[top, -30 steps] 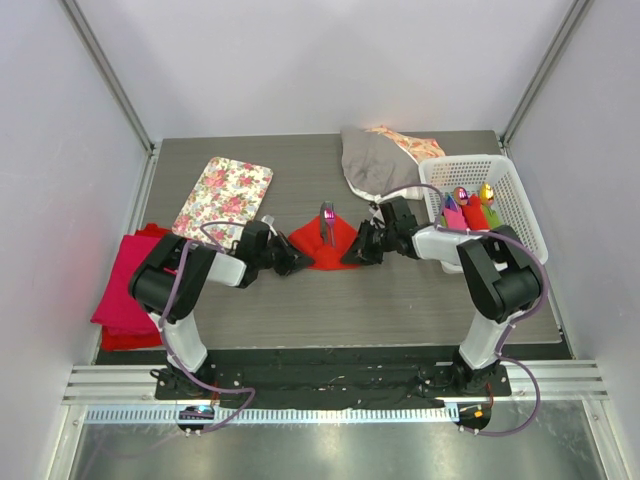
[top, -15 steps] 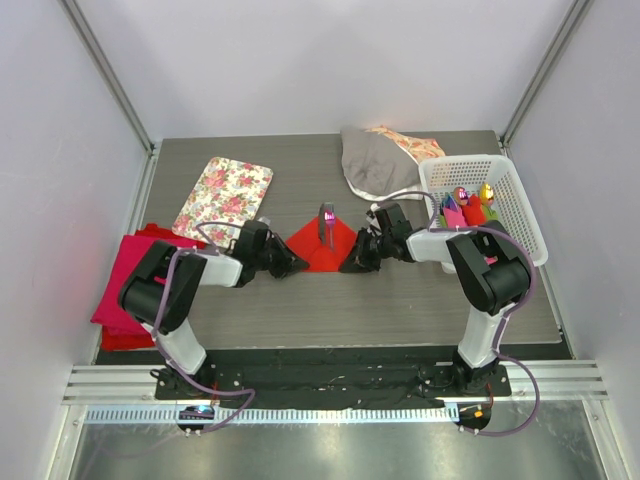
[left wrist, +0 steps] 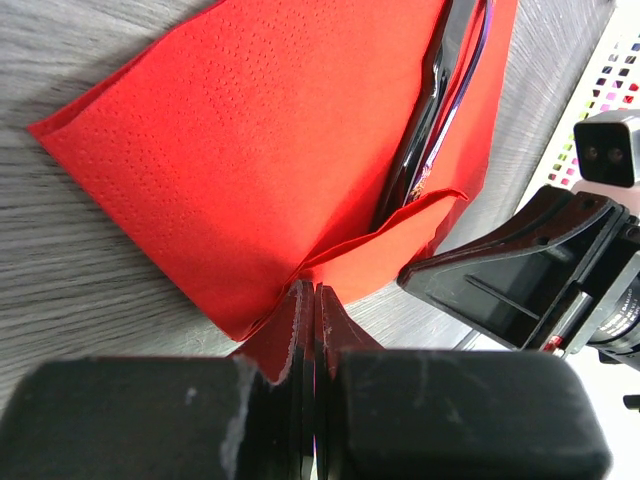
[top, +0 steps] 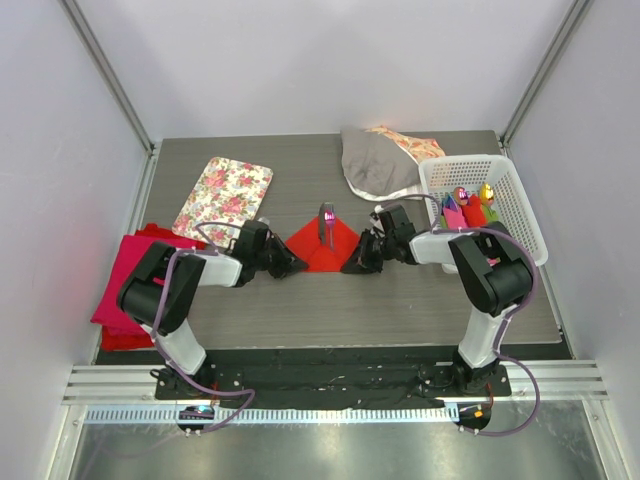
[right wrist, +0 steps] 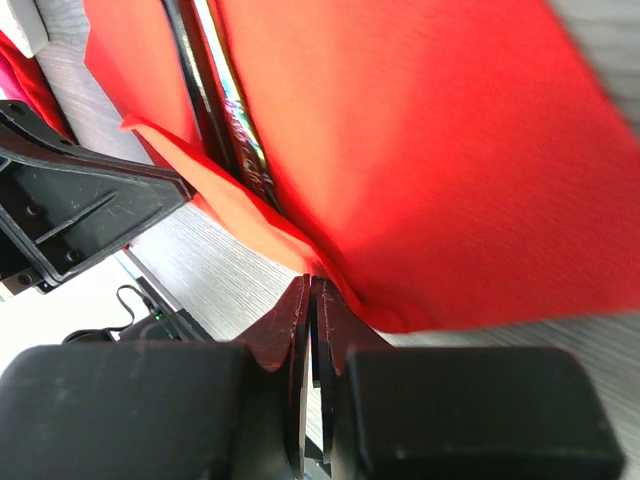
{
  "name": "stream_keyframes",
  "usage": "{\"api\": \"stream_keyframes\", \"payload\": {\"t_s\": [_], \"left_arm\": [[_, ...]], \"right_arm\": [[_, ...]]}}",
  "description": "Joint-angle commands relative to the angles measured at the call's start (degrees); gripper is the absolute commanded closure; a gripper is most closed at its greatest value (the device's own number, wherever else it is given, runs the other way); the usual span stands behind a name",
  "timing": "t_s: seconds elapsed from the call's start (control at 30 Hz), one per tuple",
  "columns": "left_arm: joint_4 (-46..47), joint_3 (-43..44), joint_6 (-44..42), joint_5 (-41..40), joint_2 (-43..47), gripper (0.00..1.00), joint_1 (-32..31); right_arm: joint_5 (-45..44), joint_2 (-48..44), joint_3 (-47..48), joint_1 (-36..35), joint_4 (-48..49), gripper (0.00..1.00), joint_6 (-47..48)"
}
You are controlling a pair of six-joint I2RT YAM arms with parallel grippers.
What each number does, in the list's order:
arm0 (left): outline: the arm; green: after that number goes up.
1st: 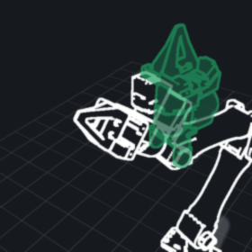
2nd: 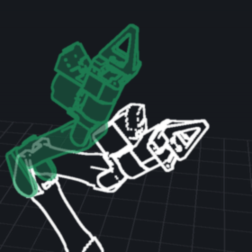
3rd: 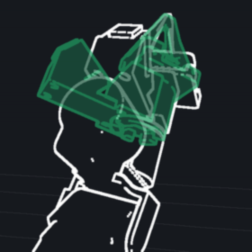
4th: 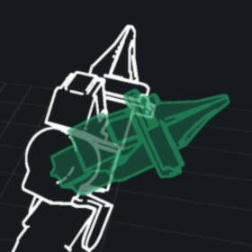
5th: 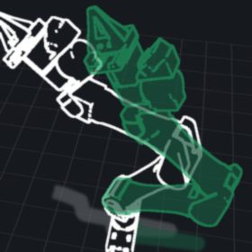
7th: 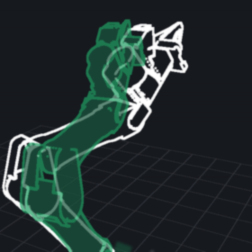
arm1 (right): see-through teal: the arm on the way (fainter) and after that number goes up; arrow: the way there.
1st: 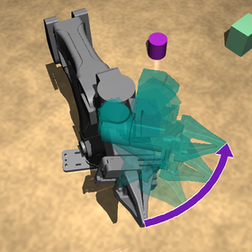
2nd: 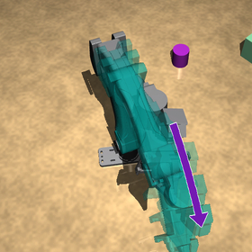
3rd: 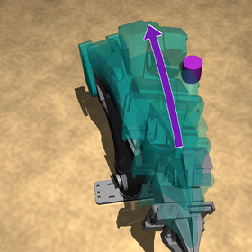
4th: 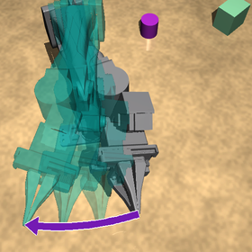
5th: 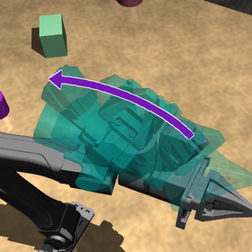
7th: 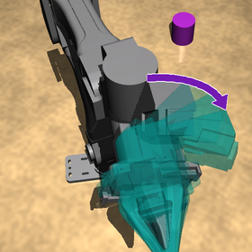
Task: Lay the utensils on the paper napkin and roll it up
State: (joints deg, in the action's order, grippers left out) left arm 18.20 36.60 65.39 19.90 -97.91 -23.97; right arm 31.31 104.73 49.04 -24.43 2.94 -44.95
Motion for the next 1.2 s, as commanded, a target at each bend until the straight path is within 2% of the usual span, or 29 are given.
{"api": "stream_keyframes", "payload": {"t_s": [0.0,0.33,0.43,0.63,0.9,1.17], "left_arm": [[-5.5,0.1,-1.4,-2.3,0.4,1.0,0.4],[-6.2,0.0,-1.6,-2.6,1.1,1.0,0.4],[-6.2,0.3,-1.8,-2.5,1.0,1.0,0.4],[-6.6,1.1,-2.6,-2.1,1.1,1.0,0.4],[-8.9,2.9,-3.9,-2.4,1.3,1.0,0.3],[-7.5,2.3,-3.9,-1.3,2.0,1.0,0.4]], "right_arm": [[-3.0,-2.1,-2.9,1.8,-2.4,0.9,0.3],[-2.3,-5.1,-5.3,4.3,-2.2,0.89,-0.2],[1.4,-7.9,-6.0,4.0,2.8,0.86,0.4],[2.8,-9.5,-0.6,2.4,0.5,0.82,4.0],[2.7,-3.0,3.1,-1.0,1.2,0.83,3.5],[0.4,1.6,4.3,-1.3,0.4,0.85,3.7]]}}
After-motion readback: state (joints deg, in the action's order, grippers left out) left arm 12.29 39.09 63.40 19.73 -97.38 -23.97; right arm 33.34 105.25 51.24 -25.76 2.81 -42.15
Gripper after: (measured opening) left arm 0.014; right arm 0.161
